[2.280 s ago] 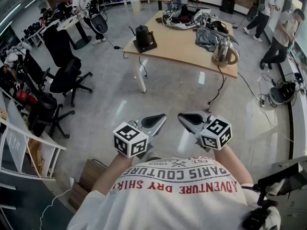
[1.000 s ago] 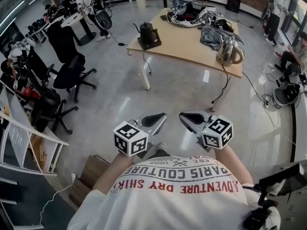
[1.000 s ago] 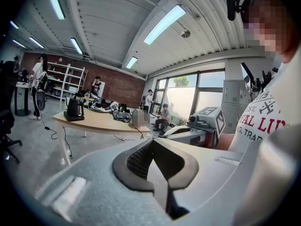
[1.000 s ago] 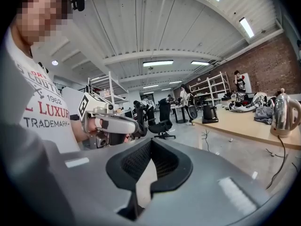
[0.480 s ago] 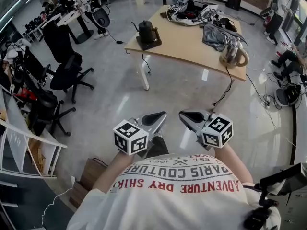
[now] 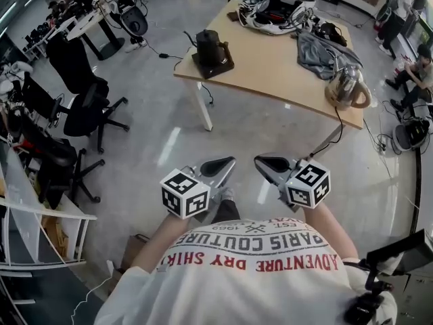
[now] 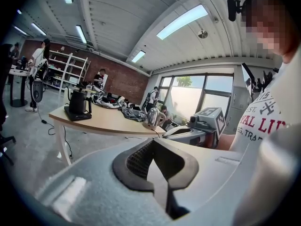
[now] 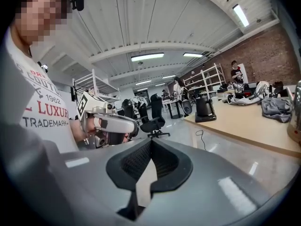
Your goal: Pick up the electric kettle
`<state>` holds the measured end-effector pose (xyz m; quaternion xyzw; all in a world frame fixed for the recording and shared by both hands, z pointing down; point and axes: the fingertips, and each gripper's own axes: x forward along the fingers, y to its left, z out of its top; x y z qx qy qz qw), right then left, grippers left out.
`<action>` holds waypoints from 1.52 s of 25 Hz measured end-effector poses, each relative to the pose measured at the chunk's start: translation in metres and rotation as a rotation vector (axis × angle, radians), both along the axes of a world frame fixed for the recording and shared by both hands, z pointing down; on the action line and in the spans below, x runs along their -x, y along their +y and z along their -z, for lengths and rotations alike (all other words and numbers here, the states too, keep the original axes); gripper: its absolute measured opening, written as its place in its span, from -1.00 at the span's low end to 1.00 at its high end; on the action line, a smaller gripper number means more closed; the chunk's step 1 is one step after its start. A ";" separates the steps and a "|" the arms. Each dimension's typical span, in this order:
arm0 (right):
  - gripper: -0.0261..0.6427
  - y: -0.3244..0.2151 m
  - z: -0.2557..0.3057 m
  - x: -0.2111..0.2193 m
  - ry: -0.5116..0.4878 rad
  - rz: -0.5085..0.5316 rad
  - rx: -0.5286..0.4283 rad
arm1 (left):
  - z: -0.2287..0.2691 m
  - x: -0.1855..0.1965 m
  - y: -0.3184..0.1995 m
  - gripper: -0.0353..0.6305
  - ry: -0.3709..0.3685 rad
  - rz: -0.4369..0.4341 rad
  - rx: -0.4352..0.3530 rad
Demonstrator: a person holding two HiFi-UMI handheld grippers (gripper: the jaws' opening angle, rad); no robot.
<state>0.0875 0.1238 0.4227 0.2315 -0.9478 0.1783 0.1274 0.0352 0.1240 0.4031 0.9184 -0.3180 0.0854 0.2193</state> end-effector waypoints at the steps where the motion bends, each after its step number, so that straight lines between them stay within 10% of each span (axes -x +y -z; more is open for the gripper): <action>1: -0.92 -0.013 -0.003 0.006 0.004 -0.004 0.009 | -0.002 0.007 -0.014 -0.89 0.003 0.000 0.009; 17: -0.92 -0.201 -0.002 0.103 0.051 -0.056 -0.003 | -0.007 0.123 -0.213 -0.89 0.017 0.003 -0.005; 38: -0.92 -0.292 -0.015 0.097 0.062 -0.110 -0.046 | -0.026 0.132 -0.298 -0.89 -0.001 0.012 0.022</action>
